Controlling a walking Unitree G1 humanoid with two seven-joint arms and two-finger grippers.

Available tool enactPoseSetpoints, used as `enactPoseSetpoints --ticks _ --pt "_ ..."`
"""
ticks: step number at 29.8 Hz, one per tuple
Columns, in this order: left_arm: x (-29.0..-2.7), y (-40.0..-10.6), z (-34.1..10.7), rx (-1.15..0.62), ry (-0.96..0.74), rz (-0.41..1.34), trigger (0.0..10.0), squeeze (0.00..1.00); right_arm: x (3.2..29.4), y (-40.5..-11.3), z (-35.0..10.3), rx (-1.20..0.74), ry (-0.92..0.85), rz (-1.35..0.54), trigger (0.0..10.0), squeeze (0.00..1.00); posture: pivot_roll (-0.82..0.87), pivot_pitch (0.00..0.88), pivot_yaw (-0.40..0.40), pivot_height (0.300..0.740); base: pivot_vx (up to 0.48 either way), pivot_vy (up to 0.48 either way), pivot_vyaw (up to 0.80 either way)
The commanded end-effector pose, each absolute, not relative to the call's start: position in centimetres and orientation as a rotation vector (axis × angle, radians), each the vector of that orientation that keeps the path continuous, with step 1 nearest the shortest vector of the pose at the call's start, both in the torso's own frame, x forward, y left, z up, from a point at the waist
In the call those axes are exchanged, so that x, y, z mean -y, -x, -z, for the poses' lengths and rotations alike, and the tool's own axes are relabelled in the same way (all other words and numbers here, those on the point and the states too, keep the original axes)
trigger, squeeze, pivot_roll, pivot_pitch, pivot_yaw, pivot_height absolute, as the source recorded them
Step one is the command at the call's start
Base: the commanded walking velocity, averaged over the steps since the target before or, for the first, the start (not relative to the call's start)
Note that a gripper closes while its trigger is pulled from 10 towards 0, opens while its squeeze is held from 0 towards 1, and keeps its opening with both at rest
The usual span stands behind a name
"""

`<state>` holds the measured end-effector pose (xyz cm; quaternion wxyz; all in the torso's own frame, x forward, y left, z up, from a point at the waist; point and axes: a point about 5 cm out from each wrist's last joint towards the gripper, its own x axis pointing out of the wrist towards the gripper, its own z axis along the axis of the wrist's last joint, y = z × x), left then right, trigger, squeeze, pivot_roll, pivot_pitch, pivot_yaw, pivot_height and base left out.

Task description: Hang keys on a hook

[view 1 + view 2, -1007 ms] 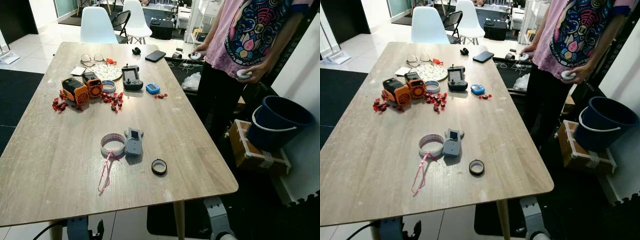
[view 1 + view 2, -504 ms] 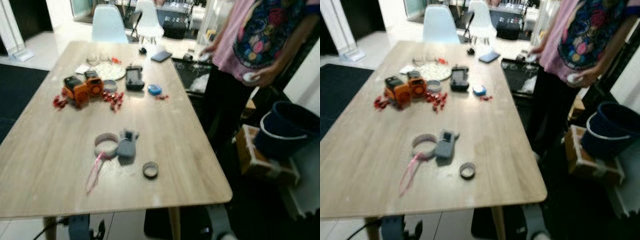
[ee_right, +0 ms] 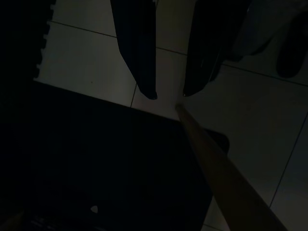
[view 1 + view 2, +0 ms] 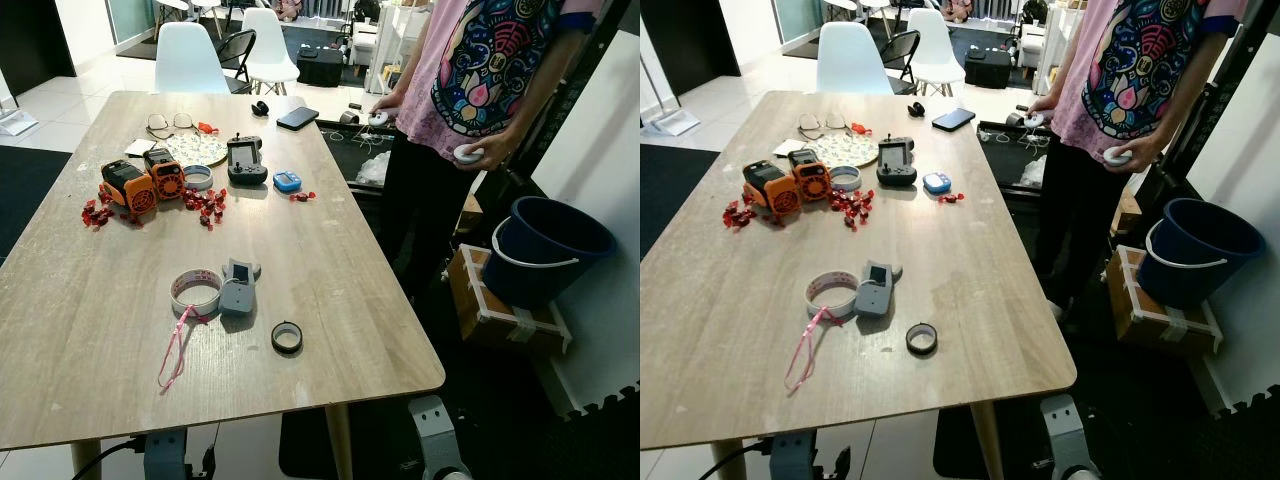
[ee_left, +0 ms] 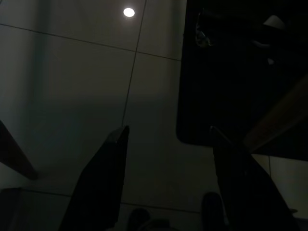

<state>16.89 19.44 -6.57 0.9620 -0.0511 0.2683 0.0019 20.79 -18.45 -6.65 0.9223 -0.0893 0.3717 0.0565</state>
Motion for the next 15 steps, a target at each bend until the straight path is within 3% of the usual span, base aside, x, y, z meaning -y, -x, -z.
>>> enactPoseSetpoints --ticks 1,5,15 --pt "-19.4 -17.54 6.14 -0.514 0.092 0.01 10.0 0.0 18.72 -20.45 6.86 -0.786 0.18 -0.108 10.0 0.0 0.07 0.045 -0.084 0.74 0.0 -0.48 0.0" --pt "-19.37 -17.54 6.15 -0.513 0.097 0.005 10.0 0.0 18.71 -20.44 6.86 -0.786 0.18 -0.109 10.0 0.0 0.07 0.043 -0.084 0.74 0.0 -0.447 0.0" --pt "-19.6 -17.46 6.32 -0.536 0.083 -0.003 10.0 0.0 18.66 -20.45 6.88 -0.79 0.181 -0.112 10.0 0.0 0.07 0.04 -0.084 0.74 0.0 0.0 0.0"
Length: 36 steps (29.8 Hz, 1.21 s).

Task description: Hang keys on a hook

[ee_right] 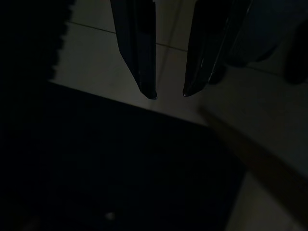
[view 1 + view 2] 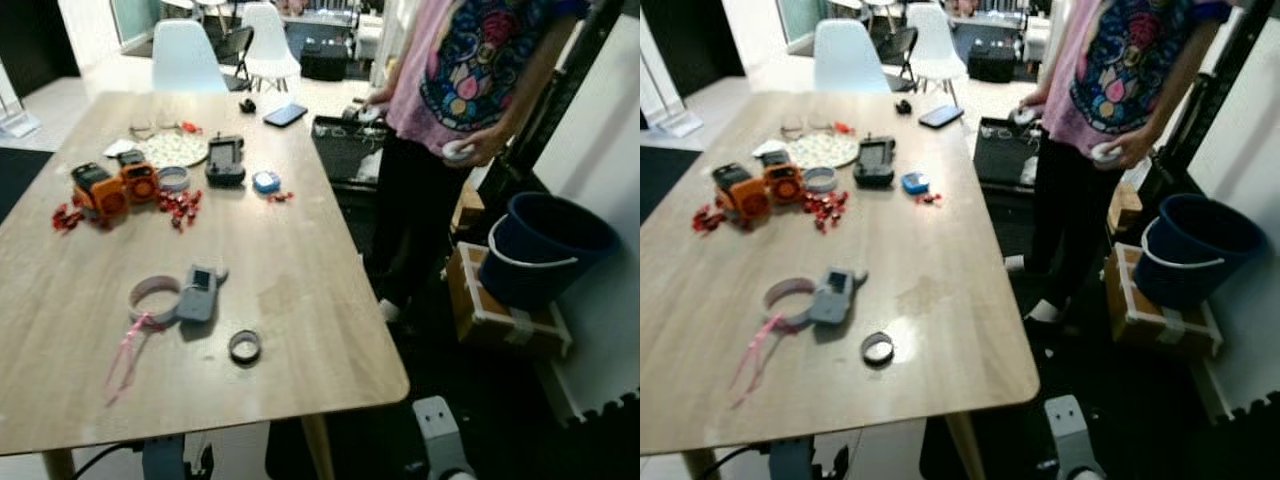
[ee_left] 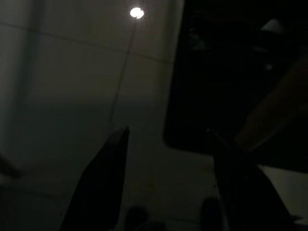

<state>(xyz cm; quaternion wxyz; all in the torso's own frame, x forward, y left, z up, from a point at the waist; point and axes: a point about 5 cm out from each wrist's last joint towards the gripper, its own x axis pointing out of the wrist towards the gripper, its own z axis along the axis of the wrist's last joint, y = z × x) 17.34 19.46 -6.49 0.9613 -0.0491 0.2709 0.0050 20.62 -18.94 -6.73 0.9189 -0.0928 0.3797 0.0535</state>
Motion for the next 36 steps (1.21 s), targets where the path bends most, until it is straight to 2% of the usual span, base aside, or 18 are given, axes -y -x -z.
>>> enactPoseSetpoints --ticks 1,9,21,36 --pt "-19.6 -17.4 6.4 -0.54 0.079 -0.006 10.0 0.0 18.7 -20.4 6.9 -0.792 0.181 -0.112 10.0 0.0 0.07 0.04 -0.084 0.74 0.0 0.0 0.0" --pt "-19.5 -17.4 6.5 -0.548 0.069 -0.039 10.0 0.0 18.7 -20.3 7.0 -0.798 0.183 -0.116 10.0 0.0 0.07 0.032 -0.083 0.74 0.0 0.0 0.0" --pt "-20.8 -17.8 5.9 -0.486 0.081 -0.223 10.0 0.0 20.3 -19.5 7.2 -0.824 0.216 -0.072 10.0 0.0 0.06 0.035 -0.088 0.74 0.0 0.0 0.0" --pt "-20.3 -17.7 6.2 -0.516 0.075 -0.232 10.0 0.0 19.9 -20.4 6.7 -0.798 0.223 -0.104 10.0 0.0 0.05 0.039 -0.105 0.74 0.0 0.0 0.0"
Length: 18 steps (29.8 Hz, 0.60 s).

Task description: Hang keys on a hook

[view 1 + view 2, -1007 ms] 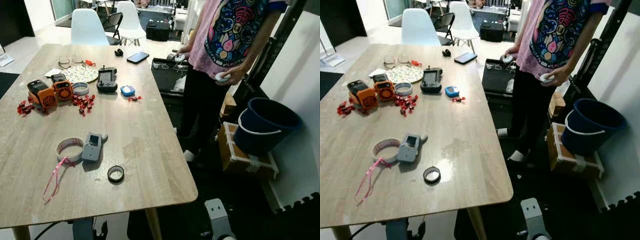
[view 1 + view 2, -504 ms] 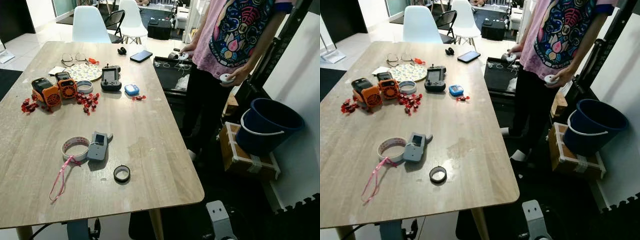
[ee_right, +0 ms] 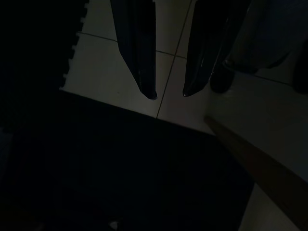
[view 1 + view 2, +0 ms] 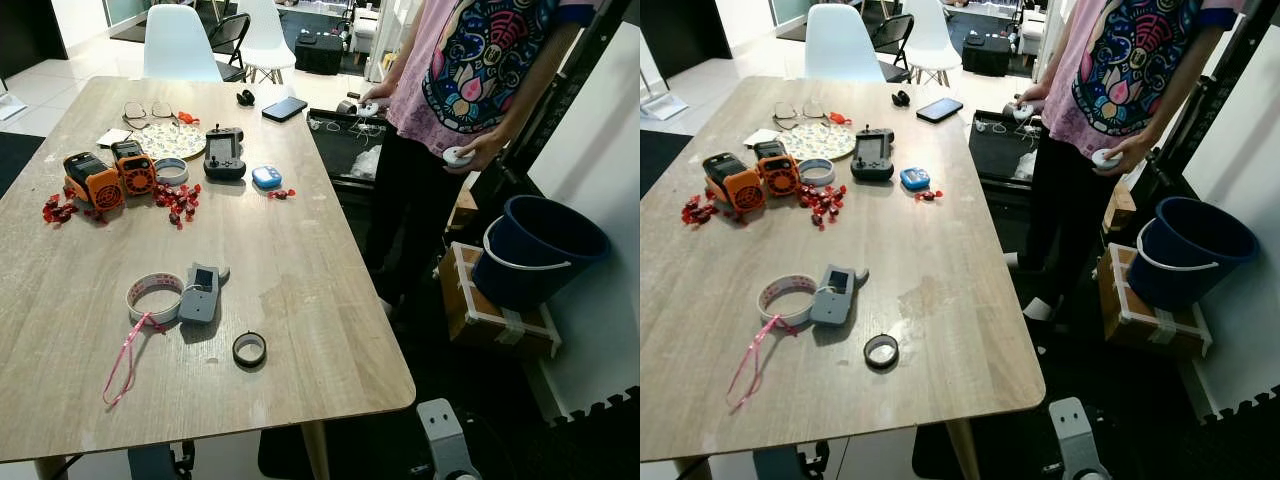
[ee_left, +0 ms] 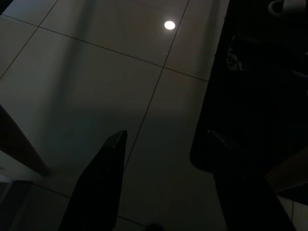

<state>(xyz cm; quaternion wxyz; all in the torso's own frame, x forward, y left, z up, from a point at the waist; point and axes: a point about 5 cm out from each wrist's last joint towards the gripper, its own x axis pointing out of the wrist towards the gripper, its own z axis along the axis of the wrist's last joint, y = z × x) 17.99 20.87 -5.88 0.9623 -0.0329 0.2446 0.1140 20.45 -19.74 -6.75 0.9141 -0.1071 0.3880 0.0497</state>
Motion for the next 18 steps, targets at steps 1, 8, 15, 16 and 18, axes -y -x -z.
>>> enactPoseSetpoints --ticks 1,8,15,16,18 --pt "-20.29 -17.62 6.27 -0.518 0.073 -0.232 10.0 0.0 19.85 -20.53 6.68 -0.796 0.224 -0.108 10.0 0.0 0.05 0.039 -0.106 0.74 0.0 0.0 0.0" --pt "-20.09 -17.53 6.34 -0.519 0.072 -0.242 10.0 0.0 19.97 -20.9 6.43 -0.783 0.234 -0.118 10.0 0.0 0.05 0.039 -0.114 0.74 0.0 0.0 0.0" --pt "-19.87 -17.76 6.26 -0.512 0.077 -0.251 10.0 0.0 20.32 -20.97 6.33 -0.782 0.245 -0.116 10.0 0.0 0.04 0.042 -0.106 0.74 0.0 0.0 0.0" --pt "-19.87 -17.76 6.26 -0.512 0.077 -0.251 10.0 0.0 20.32 -20.97 6.33 -0.782 0.245 -0.116 10.0 0.0 0.04 0.042 -0.106 0.74 0.0 0.0 0.0" --pt "-19.86 -17.78 6.25 -0.512 0.075 -0.247 10.0 0.0 20.26 -20.97 6.34 -0.781 0.244 -0.117 10.0 0.0 0.04 0.043 -0.103 0.74 0.0 0.0 0.0"
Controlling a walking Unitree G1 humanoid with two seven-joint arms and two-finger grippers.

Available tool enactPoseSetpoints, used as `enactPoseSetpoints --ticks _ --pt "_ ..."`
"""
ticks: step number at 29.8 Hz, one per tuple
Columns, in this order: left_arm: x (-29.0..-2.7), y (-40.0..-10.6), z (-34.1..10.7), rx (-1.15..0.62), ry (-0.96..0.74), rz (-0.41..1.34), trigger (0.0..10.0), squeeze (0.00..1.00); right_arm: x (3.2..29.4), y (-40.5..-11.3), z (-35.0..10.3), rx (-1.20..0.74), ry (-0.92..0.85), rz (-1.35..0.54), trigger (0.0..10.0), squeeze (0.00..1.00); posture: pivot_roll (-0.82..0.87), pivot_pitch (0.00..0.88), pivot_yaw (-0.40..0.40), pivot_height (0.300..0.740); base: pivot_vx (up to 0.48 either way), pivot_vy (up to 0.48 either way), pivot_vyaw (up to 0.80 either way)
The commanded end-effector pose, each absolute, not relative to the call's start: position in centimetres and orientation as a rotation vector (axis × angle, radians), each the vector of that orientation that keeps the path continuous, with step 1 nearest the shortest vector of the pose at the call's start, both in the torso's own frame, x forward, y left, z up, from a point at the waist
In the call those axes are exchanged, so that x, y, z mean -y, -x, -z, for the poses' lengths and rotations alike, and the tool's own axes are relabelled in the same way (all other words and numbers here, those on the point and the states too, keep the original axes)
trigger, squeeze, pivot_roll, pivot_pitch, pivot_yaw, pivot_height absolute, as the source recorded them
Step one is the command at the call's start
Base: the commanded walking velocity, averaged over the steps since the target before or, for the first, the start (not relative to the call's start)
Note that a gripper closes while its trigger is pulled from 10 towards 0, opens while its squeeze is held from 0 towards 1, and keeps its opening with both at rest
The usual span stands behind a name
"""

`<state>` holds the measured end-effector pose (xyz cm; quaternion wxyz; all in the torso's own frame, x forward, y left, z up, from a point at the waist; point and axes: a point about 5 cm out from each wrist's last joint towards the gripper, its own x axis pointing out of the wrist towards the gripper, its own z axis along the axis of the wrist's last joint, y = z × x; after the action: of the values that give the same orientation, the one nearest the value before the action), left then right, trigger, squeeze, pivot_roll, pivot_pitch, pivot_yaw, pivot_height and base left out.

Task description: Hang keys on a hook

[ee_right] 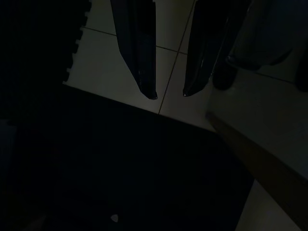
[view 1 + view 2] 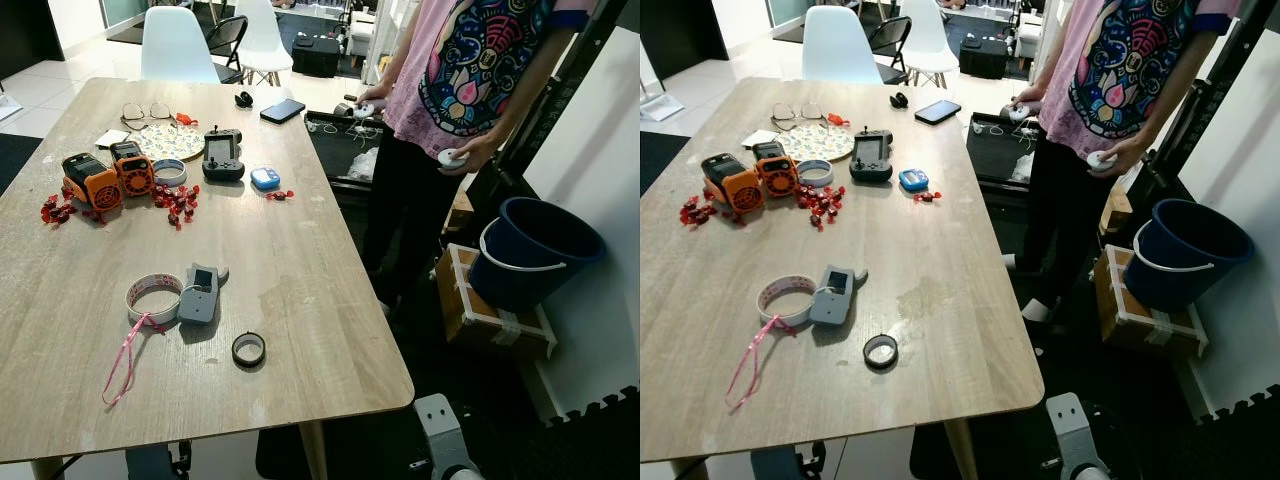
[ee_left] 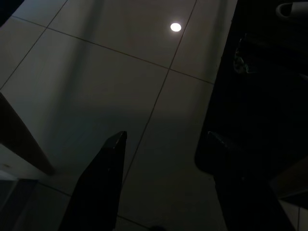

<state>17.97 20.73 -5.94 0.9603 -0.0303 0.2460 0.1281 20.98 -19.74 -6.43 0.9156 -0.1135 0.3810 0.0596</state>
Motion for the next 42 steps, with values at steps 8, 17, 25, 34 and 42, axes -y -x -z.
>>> enactPoseSetpoints --ticks 8,17,25,34,42 --pt "-19.82 -17.81 6.5 -0.552 0.071 -0.22 10.0 0.0 19.81 -20.87 6.46 -0.782 0.239 -0.127 10.0 0.0 0.05 0.046 -0.098 0.74 0.0 0.0 0.0" --pt "-19.68 -17.85 6.38 -0.536 0.058 -0.199 10.0 0.0 19.64 -20.81 6.53 -0.785 0.239 -0.134 10.0 0.0 0.05 0.046 -0.102 0.74 0.0 0.239 0.0" --pt "-19.76 -17.69 6.46 -0.542 0.066 -0.2 10.0 0.0 19.57 -20.82 6.53 -0.784 0.24 -0.138 10.0 0.0 0.05 0.047 -0.104 0.74 0.0 0.0 0.0" --pt "-19.84 -17.56 6.43 -0.532 0.077 -0.195 10.0 0.0 19.48 -20.76 6.58 -0.786 0.242 -0.143 10.0 0.0 0.06 0.047 -0.104 0.74 0.0 0.0 0.0" --pt "-20.17 -17.52 6.37 -0.53 0.068 -0.182 10.0 0.0 19.26 -20.61 6.7 -0.789 0.237 -0.143 10.0 0.0 0.07 0.042 -0.092 0.74 0.0 0.0 0.0"
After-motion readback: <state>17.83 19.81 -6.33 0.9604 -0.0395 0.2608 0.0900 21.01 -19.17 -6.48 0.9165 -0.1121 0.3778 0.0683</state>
